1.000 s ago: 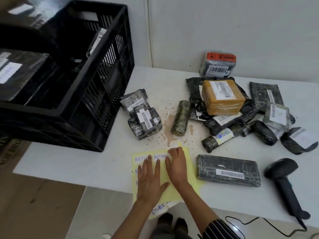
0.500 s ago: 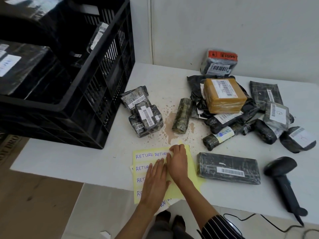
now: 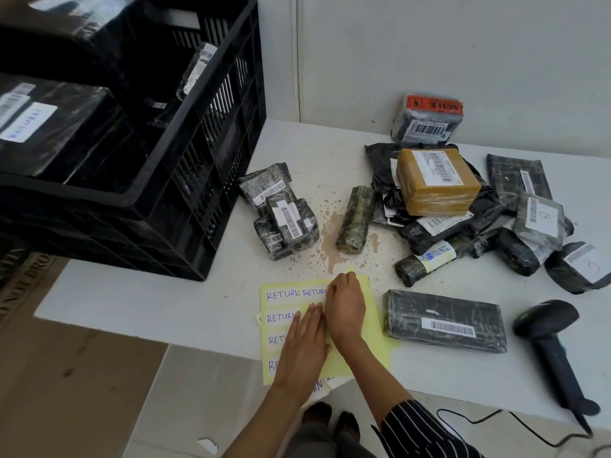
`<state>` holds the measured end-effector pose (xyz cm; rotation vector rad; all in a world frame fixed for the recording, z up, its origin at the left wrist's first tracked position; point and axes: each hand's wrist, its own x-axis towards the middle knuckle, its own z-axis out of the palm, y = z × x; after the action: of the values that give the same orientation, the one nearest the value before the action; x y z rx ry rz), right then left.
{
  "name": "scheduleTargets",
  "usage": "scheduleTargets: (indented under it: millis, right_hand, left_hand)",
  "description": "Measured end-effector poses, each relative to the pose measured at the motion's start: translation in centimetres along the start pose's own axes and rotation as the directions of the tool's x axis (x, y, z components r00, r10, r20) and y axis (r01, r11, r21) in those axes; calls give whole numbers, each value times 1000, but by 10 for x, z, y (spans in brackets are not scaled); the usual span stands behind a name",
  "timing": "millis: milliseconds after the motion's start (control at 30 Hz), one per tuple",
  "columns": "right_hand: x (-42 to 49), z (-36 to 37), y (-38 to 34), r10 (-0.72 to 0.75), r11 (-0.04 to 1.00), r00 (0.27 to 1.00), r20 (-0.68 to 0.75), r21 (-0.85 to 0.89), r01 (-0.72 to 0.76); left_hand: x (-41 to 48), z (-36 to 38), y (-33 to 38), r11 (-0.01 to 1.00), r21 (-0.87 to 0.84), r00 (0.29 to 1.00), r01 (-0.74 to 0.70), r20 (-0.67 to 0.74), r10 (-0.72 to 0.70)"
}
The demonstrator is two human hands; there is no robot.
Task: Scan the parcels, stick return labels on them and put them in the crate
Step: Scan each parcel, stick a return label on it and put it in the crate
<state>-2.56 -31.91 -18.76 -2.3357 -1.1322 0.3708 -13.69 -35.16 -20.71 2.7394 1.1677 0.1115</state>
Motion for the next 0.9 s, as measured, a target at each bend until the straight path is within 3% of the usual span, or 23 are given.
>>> scheduleTargets:
  millis: [100,233,467,600,767,900]
  right_hand:
    - [3,-2,-3,3,999,1000,28,-53,-2]
    - [9,-13,-3,17,995,980,196,-96,2]
    - [35,-45,-20,144,971,829,540,84,-223]
    - [36,-69,-19,147,915,819,555,238,-326]
    - [21,-117,17,114,833,919,377,468,-295]
    - [9,-164,74,126,851,944,304,457,-260]
  left_hand:
    - [1,2,-1,999,24,999,-22,-41,23]
    - [4,2,-1,999,35,999,-29,-40,30]
    - [3,3,-3,996,72,998,-49,-41,52]
    - [4,1,-4,996,67,997,-59,-44,62]
    - [12,-6,-8,999,36,999,-29,-44,31]
    - [26,-14,2,999,-16,996,-33,-87,32]
